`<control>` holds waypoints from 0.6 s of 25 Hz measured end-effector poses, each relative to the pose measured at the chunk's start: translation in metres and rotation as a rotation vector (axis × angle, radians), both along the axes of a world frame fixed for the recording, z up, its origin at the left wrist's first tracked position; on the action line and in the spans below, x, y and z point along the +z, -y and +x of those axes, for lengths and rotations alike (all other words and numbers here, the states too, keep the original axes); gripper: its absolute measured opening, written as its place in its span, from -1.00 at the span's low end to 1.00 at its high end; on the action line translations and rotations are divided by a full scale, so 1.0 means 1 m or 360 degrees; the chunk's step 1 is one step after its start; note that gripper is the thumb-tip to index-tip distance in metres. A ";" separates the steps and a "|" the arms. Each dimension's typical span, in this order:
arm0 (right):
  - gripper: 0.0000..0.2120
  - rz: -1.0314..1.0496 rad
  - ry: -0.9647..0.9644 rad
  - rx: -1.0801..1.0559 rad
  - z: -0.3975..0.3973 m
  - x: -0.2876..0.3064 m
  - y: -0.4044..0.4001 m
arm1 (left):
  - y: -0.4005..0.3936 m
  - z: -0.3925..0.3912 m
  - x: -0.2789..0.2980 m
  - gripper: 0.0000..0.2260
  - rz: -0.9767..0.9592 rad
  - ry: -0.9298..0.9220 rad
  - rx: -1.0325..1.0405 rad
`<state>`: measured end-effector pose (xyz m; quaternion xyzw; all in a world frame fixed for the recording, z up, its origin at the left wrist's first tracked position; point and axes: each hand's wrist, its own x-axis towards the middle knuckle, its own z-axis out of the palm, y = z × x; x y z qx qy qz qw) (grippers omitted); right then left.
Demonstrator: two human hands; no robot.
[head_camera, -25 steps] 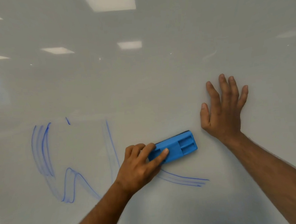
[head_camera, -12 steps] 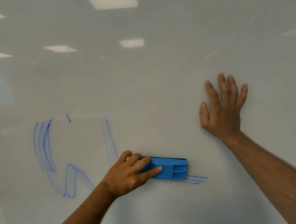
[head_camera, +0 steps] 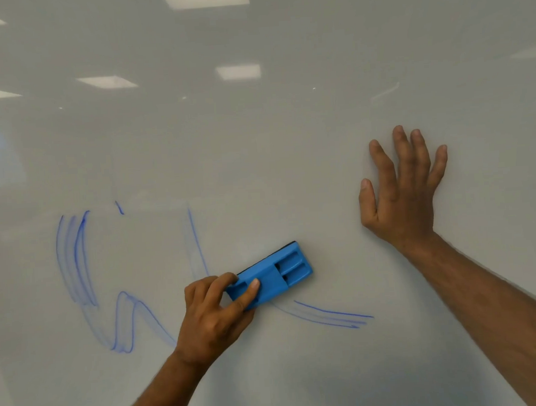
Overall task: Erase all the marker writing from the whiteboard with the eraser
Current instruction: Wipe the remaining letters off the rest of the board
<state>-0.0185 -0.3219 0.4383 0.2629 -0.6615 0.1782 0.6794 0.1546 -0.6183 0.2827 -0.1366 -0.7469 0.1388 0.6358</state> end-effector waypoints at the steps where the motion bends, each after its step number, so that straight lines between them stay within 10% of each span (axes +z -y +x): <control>1: -0.45 0.0003 0.0002 -0.0004 0.000 0.000 0.000 | -0.002 -0.002 -0.002 -0.66 -0.0009 0.0010 -0.0004; 15: -0.44 0.0022 0.0012 0.0004 0.000 0.001 0.000 | -0.057 -0.031 -0.039 -0.62 -0.0128 0.0104 -0.0083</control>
